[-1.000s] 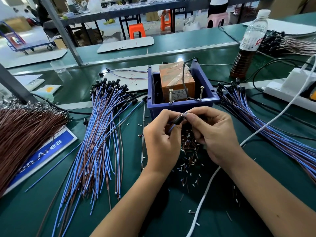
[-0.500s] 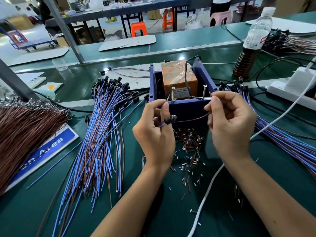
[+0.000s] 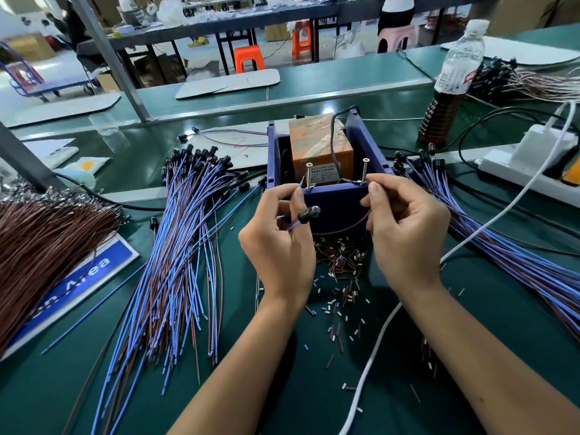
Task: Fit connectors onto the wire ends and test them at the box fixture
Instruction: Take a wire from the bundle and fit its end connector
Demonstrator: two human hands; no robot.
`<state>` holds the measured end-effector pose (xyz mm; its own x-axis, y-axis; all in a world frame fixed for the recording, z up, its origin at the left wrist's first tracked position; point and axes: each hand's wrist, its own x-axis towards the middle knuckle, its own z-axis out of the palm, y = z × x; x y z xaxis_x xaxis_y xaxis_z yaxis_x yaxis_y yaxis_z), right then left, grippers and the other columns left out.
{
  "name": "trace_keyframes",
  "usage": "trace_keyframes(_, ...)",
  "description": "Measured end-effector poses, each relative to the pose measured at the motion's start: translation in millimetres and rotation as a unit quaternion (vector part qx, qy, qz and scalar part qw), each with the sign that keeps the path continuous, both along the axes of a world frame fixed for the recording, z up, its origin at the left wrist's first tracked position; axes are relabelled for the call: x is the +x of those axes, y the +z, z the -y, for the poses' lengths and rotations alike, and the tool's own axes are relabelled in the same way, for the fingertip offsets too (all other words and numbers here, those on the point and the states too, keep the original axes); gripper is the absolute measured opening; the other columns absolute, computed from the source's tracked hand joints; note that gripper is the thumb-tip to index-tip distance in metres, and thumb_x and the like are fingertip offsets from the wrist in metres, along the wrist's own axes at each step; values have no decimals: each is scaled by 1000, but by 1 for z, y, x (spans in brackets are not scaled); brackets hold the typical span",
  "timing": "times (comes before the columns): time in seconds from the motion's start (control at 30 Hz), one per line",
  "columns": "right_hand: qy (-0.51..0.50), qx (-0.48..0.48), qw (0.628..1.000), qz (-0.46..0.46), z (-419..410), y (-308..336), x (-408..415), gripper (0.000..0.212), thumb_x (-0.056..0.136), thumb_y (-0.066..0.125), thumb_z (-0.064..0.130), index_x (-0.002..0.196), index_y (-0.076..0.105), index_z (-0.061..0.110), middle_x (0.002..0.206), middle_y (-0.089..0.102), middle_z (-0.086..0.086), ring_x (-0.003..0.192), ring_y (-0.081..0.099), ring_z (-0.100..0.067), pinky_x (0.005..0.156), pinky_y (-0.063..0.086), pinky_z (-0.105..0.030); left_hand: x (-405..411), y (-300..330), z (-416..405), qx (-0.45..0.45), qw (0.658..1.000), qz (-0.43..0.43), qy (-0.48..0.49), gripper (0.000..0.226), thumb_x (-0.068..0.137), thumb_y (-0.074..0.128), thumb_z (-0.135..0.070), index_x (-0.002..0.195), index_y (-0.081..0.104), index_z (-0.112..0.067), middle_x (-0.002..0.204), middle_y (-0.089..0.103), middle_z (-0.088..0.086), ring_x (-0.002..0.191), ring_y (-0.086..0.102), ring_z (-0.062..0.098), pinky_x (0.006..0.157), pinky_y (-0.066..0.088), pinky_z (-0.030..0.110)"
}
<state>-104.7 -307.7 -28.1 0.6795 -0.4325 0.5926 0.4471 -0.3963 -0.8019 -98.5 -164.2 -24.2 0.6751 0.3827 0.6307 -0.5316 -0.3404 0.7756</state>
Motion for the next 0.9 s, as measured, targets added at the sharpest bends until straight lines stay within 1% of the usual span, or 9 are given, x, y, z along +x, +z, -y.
trace_keyframes(0.13, -4, -16, 1000, 2, 0, 1, -2, 18, 105, 60, 16, 109, 76, 9, 80, 72, 7, 59, 66, -13, 57, 53, -26, 1, -1, -1, 24, 1000, 6, 6, 12, 101, 68, -19, 91, 74, -19, 67, 65, -6, 63, 63, 17, 56, 50, 37)
trace_keyframes(0.3, -6, -23, 1000, -4, 0, 2, -4, 19, 106, 58, 13, 110, 76, 7, 80, 72, 3, 58, 64, -13, 55, 54, -33, 4, -3, -2, 30, 999, 4, 10, 14, 100, 68, -19, 89, 76, -22, 66, 64, -9, 63, 60, 14, 54, 48, 34)
trace_keyframes(0.47, 1, -14, 1000, -7, 0, 1, -4, 19, 106, 58, 13, 110, 76, 8, 80, 72, 4, 59, 65, -13, 55, 53, -29, 5, -6, -1, 29, 1000, 1, 12, 15, 97, 67, -15, 90, 77, -23, 68, 64, -11, 63, 60, 12, 54, 49, 37)
trace_keyframes(0.57, 12, -10, 1000, -3, 0, 1, -3, 18, 106, 59, 13, 110, 75, 9, 80, 71, 6, 58, 65, -15, 54, 53, -28, 2, -2, -4, 52, 997, 55, 21, 13, 99, 65, -11, 93, 77, -15, 74, 68, -12, 65, 61, 8, 54, 50, 32)
trace_keyframes(0.67, 34, 28, 999, -3, 4, 3, -5, 15, 105, 60, 14, 108, 75, 12, 78, 71, 5, 55, 63, -18, 52, 53, -33, -3, 8, 0, 95, 987, 129, 29, 13, 102, 66, -15, 98, 76, -8, 79, 72, -4, 58, 56, 7, 56, 39, 19)
trace_keyframes(0.73, 36, 49, 998, -3, 11, 6, -8, 14, 104, 61, 14, 107, 75, 14, 76, 70, 4, 53, 62, -18, 51, 51, -33, -6, 22, 17, 87, 988, 124, -18, 12, 101, 67, -15, 97, 77, -8, 78, 73, -4, 56, 59, 10, 54, 40, 22)
trace_keyframes(0.8, 24, 75, 997, 2, 25, 11, -11, 13, 103, 62, 15, 104, 75, 16, 69, 68, 6, 50, 59, -15, 50, 48, -29, -8, 41, 43, 74, 986, 79, -124, 9, 98, 70, -14, 94, 77, -10, 77, 74, -7, 64, 68, 10, 57, 52, 28)
trace_keyframes(0.87, -6, 114, 993, 18, 47, 16, -19, 13, 100, 63, 19, 100, 76, 21, 65, 66, 7, 49, 56, -15, 51, 45, -26, -8, 62, 79, 96, 970, -14, -225, 5, 93, 74, -12, 89, 77, -13, 74, 74, -7, 68, 70, 5, 61, 55, 25)
trace_keyframes(0.9, -27, 133, 990, 29, 60, 19, -24, 12, 99, 64, 21, 97, 76, 23, 67, 67, 7, 53, 56, -15, 54, 46, -27, -7, 71, 98, 93, 951, -91, -279, 5, 91, 74, -12, 87, 76, -11, 71, 74, -5, 63, 68, 3, 56, 52, 22)
